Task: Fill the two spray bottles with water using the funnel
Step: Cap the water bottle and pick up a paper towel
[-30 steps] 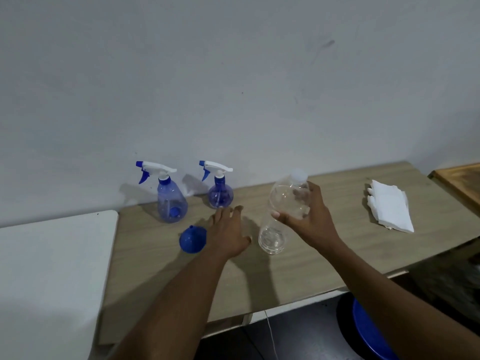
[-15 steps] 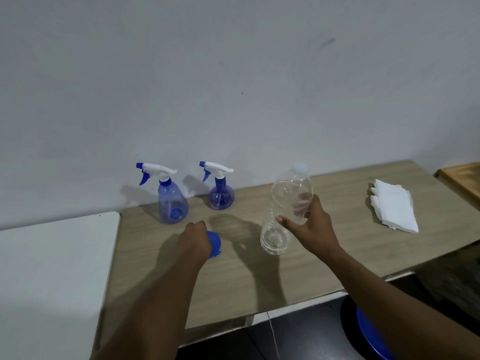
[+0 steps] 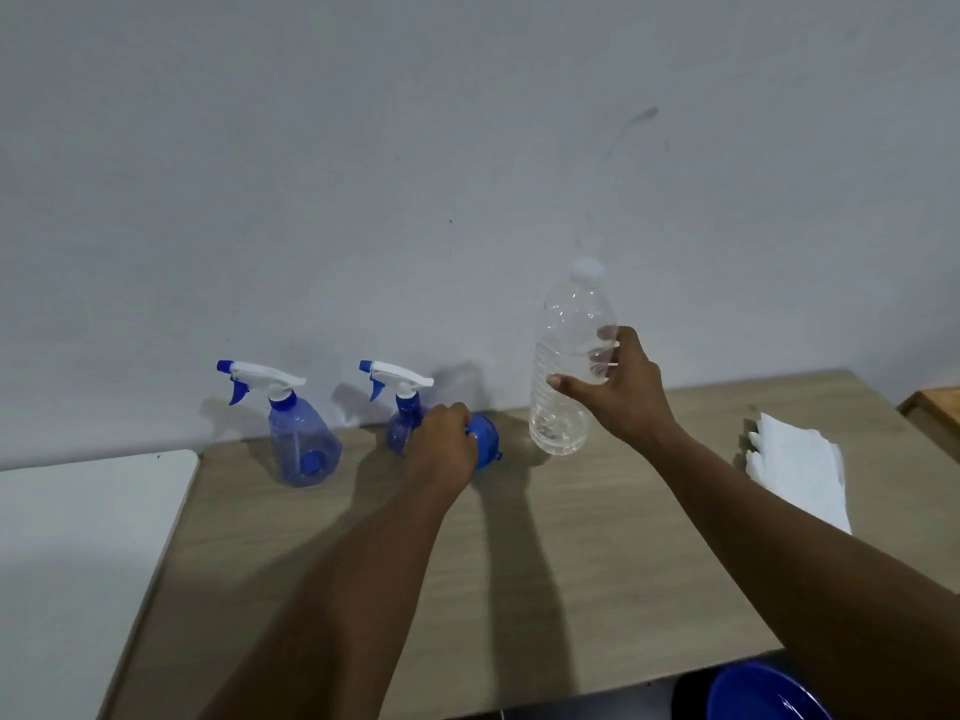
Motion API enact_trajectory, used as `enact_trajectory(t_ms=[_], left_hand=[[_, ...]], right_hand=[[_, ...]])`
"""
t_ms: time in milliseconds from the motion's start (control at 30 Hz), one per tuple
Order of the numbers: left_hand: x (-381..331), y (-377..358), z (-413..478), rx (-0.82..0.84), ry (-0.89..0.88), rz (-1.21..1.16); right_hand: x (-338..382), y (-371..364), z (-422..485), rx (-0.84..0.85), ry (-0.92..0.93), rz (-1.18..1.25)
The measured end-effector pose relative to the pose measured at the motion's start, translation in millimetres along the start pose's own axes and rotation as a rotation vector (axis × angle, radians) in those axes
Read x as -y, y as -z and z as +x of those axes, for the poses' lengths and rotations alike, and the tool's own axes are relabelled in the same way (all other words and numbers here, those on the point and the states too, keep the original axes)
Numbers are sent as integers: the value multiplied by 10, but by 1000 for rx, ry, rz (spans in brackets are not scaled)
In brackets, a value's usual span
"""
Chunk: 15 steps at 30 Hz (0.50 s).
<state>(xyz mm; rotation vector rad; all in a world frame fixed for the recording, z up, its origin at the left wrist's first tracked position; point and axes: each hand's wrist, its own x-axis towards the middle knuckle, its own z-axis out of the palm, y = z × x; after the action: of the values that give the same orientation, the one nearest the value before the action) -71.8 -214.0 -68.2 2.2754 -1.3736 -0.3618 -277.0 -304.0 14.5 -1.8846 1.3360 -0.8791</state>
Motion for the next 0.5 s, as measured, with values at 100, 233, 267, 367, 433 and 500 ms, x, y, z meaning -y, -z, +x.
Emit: enact_trajectory(t_ms=[100, 233, 267, 367, 433, 500], left_hand=[[-94, -110, 160, -41, 20, 4], [-173, -302, 315, -46, 82, -1], [-179, -350, 343, -48, 97, -11], [-164, -475, 423, -47, 152, -20], [-146, -544, 471, -39, 183, -32], [-146, -580, 489, -35, 206, -34]], right_hand=[[-121, -28, 241, 31, 3, 19], [-360, -102, 424, 84, -7, 32], [-424, -122, 445, 101, -12, 37], [-609, -171, 477, 119, -25, 76], [-687, -190, 492, 116, -28, 102], [-722, -210, 502, 128, -24, 107]])
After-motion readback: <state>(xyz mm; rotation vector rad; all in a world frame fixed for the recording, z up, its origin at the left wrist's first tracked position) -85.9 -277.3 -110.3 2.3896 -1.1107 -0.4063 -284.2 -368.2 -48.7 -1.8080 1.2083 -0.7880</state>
